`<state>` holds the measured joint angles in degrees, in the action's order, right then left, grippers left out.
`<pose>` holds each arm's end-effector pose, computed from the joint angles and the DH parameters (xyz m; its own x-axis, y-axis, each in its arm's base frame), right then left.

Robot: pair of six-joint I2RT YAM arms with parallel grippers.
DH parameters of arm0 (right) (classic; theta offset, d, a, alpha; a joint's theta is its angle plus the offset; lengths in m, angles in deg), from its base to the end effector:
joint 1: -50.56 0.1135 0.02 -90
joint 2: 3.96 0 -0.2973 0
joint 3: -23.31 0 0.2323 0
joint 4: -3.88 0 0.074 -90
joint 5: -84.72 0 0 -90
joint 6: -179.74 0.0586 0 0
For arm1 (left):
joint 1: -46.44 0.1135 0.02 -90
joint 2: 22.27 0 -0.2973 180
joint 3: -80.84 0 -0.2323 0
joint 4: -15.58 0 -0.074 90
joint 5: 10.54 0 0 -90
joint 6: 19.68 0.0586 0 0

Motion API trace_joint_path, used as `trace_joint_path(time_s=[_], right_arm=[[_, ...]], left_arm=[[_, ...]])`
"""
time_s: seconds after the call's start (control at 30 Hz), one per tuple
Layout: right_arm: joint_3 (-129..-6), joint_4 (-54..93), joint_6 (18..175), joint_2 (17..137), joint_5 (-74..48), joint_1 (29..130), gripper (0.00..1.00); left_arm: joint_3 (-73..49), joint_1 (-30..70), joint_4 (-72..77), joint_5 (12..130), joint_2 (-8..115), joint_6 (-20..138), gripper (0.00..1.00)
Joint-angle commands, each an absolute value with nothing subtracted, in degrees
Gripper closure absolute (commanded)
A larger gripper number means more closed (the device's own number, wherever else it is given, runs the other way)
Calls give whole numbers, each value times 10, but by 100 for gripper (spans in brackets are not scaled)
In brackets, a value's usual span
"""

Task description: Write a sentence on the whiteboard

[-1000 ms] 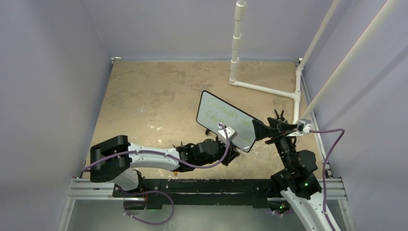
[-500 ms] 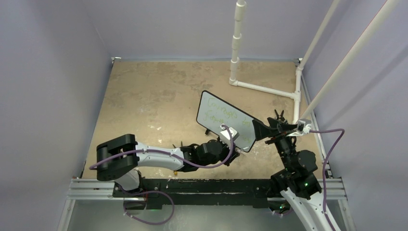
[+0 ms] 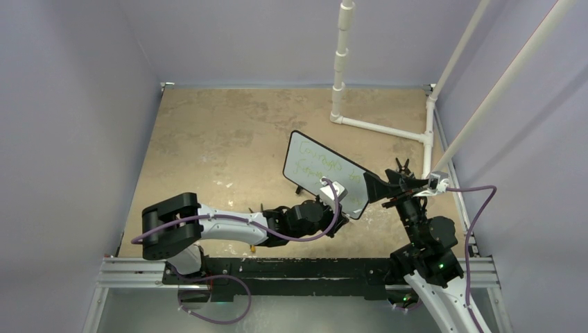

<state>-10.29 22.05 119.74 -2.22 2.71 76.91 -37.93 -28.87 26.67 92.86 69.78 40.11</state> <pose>0.0470 0.0142 0.2764 0.0244 0.5646 -0.8250 -0.3819 0.7679 0.5143 0.1028 -0.3384 0.2474 -0.5196 0.0519 -0.8528 0.7223 0.5598 -0.4060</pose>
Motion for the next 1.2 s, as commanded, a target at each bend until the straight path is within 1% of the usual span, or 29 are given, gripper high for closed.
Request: trace_joint_path(time_s=[0.0,1.17], right_arm=[[-103,215,1198,-30,32,772,4],[-103,216,1198,-30,32,772,4]], left_arm=[[-356,-291,284,939,702,411,100],[-351,-291,263,962,705,401,100]])
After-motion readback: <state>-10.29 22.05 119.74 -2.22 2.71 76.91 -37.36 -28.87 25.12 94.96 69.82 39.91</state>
